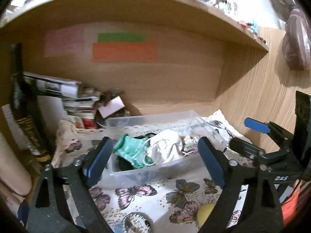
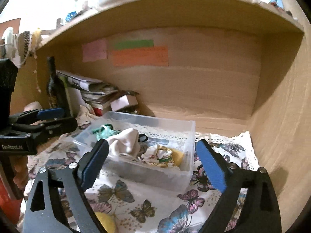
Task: Organize soft objects
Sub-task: 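Place the white cloth and floral scrunchie into the box, release both, then grasp the black-white bracelet with left gripper while right grasps yellow felt ball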
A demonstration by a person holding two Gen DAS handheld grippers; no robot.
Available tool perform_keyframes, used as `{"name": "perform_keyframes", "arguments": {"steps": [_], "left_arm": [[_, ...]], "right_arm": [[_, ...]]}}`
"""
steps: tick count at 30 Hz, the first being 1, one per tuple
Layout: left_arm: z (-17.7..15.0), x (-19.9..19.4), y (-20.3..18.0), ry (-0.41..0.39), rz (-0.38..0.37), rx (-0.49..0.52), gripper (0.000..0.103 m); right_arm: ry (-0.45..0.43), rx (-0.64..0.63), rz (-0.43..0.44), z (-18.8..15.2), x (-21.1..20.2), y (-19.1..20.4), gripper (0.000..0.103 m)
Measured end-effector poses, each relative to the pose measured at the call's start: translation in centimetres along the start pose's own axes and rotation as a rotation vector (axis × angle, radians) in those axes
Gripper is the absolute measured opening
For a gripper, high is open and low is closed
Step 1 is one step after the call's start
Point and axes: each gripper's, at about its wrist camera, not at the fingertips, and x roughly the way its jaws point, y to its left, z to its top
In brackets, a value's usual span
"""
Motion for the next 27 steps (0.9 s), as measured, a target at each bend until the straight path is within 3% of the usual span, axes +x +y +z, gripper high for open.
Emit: {"name": "perform_keyframes", "arguments": {"steps": [5,9,23,27], "left_arm": [[-1.4,-1.8,0.2,-0.004,0.047,0.013,0.102],[-3.1,-2.1,0.2,0.027,0.070,0.024,0.102],[-9.7,1.0,2.5,0.258,0.079,-0.008,0.102],[-11.2,1.6,2.9,0.301,0.077,-0.016,0.102]], "right_arm": [[-0.019,-0.023,0.010,-0.9,-1.4,1.3,0.100],[0.000,-0.037,0.014,-2.2,-1.8,2.3,0.101],[0.198,0.001,0.063,-7.9,0.5,4.3,0.101],[0.265,0.014,0.095,-9.3,1.4,4.4,0.087]]}}
